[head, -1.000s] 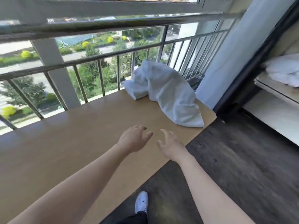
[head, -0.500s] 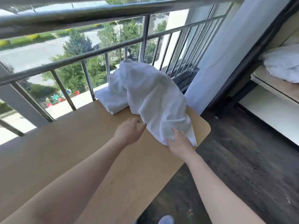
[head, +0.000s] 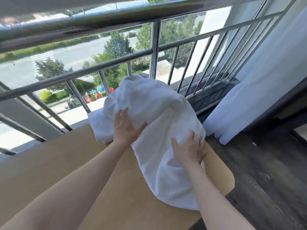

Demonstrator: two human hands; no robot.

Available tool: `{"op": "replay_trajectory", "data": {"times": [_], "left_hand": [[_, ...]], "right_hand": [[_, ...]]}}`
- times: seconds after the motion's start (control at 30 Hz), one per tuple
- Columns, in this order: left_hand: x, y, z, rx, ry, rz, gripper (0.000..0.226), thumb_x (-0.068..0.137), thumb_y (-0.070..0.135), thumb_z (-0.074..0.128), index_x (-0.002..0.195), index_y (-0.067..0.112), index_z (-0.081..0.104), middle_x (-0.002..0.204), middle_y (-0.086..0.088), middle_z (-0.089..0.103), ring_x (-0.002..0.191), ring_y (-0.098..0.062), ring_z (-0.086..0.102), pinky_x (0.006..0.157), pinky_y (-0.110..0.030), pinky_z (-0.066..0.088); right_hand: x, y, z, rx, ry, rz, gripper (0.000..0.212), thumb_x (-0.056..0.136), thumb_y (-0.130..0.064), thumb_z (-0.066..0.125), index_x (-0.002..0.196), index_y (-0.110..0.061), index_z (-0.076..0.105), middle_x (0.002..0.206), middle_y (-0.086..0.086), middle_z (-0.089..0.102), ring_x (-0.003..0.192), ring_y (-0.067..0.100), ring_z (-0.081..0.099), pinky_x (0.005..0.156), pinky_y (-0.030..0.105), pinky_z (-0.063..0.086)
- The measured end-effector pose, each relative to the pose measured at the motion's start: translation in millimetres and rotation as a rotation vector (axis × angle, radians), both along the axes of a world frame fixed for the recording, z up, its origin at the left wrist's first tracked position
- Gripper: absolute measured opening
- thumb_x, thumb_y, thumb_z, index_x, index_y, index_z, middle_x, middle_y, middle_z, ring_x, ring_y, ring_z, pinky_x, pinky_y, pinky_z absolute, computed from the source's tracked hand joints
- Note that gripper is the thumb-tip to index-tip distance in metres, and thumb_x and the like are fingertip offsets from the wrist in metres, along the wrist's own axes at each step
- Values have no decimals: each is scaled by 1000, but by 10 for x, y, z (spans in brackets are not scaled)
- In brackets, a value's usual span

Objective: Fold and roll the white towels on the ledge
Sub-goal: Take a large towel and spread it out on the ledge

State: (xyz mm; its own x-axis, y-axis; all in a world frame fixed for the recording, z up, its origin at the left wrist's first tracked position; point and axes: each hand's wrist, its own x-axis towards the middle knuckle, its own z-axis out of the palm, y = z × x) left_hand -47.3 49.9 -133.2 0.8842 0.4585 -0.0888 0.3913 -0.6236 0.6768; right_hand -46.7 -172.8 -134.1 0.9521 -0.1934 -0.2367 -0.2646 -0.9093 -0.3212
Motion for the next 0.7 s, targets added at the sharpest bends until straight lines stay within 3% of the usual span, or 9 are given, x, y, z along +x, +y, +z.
{"op": "replay_trajectory", "data": {"times": [0.17,0.27,0.43,0.6,0.7], "left_hand": [[376,-175,-248,-50,-63,313,108,71,61,79,150,14,22,145,-5,26,143,-21,22,118,-44,28],[464,-269,-404,-54,-144,436,104,66,57,85,143,15,29,139,-5,30,139,-22,25,119,-43,25],[527,-274,-526,-59,-117,481,94,63,60,84,131,24,30,134,-1,31,129,-23,35,103,-37,32],[520,-275,-414,-32,-68,453,84,62,63,82,119,30,30,119,12,31,118,-22,46,89,-32,33],[472,-334,-300,-10,-105,445,76,64,60,84,115,33,34,116,14,35,101,-12,45,85,-30,33]], "right_hand": [[594,12,-342,-9,90,3,84,86,-71,47,149,-23,20,144,16,28,121,41,39,101,51,34],[639,93,-549,-77,7,14,78,82,-74,45,141,-25,31,136,14,32,113,38,39,97,51,37],[612,120,-719,-13,-265,-10,61,78,-71,58,115,-23,51,109,11,51,96,30,45,85,46,37],[623,76,-685,79,-321,8,45,85,-60,63,104,-20,54,100,10,54,90,32,52,80,44,39],[619,43,-659,147,-355,20,31,92,-46,63,99,-17,55,95,11,55,86,33,52,80,44,39]]}}
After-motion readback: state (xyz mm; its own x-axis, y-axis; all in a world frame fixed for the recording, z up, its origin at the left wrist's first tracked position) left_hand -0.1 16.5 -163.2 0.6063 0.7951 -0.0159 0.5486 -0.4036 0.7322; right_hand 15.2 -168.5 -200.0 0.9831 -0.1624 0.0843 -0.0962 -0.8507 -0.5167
